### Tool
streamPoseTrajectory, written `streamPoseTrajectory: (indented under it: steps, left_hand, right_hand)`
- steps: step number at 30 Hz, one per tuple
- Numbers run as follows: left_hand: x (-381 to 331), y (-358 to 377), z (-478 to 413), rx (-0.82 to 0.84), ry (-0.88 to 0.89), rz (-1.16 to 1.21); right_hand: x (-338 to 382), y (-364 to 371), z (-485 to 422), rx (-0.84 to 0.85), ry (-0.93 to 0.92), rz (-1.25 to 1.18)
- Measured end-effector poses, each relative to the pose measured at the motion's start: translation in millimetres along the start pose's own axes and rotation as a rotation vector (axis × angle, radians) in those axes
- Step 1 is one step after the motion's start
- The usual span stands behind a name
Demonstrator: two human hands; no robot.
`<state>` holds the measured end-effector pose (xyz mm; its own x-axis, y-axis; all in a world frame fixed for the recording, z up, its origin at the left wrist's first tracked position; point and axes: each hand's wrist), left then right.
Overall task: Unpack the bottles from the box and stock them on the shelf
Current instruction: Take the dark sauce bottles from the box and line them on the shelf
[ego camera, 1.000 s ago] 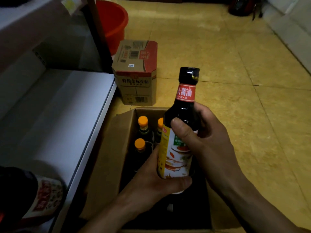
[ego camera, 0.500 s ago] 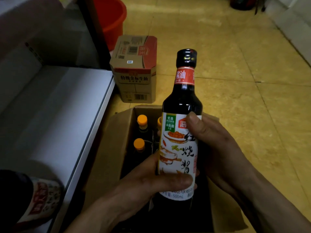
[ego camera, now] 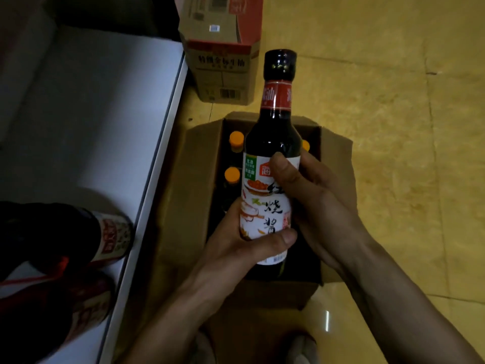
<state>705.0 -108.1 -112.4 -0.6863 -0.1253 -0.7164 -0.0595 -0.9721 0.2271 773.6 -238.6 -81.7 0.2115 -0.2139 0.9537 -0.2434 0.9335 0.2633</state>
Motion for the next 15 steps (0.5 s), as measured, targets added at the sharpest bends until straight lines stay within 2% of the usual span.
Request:
streamPoseTrajectory:
  steps: [9, 15]
  left_hand:
    - [20.6, 13.8, 55.7, 0.032, -0.123, 0.082]
    - [44.8, 22.6, 87.3, -0.033, -0.203, 0.085]
  right_hand:
    - [-4.3, 17.2, 57.8, -0.092, 0.135, -0.024]
    - [-0.1, 27.2, 96.8, -0.116, 0.172, 0.031]
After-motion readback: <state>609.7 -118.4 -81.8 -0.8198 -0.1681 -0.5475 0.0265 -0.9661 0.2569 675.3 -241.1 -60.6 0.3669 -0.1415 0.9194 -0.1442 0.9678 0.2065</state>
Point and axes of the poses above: each hand's wrist, its own z-axis away from the middle knuckle, its own y-axis out of the palm, x = y × z, and after that the axes turned 13 degrees about -y, right-handed
